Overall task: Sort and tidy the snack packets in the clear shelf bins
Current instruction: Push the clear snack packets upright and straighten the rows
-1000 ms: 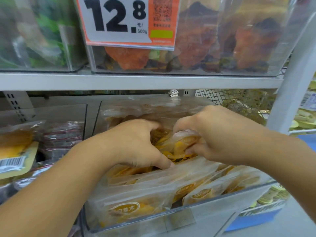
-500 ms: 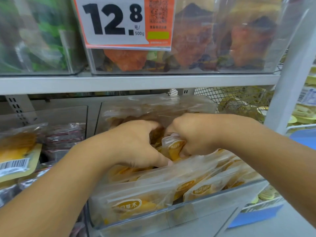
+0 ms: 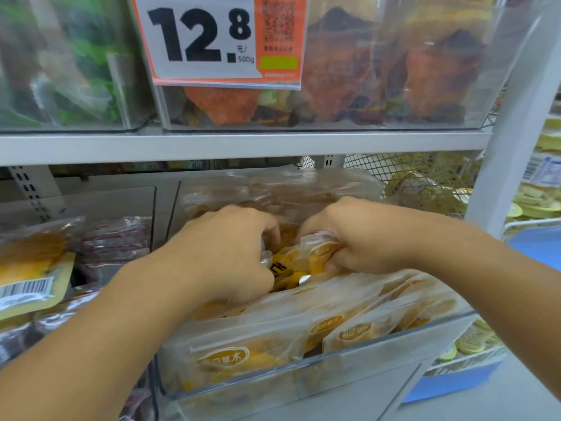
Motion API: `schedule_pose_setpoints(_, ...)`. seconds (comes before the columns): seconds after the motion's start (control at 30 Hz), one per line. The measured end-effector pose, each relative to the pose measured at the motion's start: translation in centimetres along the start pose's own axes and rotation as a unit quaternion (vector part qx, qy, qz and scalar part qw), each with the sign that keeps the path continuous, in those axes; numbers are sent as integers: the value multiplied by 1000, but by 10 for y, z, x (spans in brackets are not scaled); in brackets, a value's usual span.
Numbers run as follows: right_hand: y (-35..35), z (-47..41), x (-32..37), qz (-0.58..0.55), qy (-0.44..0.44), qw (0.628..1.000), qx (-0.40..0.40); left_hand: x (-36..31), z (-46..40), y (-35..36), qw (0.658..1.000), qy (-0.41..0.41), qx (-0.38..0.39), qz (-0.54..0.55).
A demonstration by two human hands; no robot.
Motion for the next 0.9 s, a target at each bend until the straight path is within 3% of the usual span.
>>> schedule_pose_setpoints(0.3,-21,11,-5,50,25,993,-107,-12,-7,-11,989,-27,-97,-107)
schedule_pose_setpoints(0.43,-46,36,-4,-9,-2,983,-181,-12,-13,-9,988,-30,-104,-110)
schedule_pose_setpoints(0.57,-49,55,7,-64,-54,973,-213,-8,-17,-4,994,-27,-82,-67)
schedule_pose_setpoints(0.9,-51,59,0,-30,-59,963,-262,9,-16,-8,979,-19,-129,159)
Point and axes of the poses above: each hand's wrist, its own z-axis away from the middle knuckle, its own y-axis out of the palm, x = y × z, the point moved 8 cm from there along -z, towards the middle knuckle, and after that the axes turned 4 degrees about -z, right-handed, at the moved point
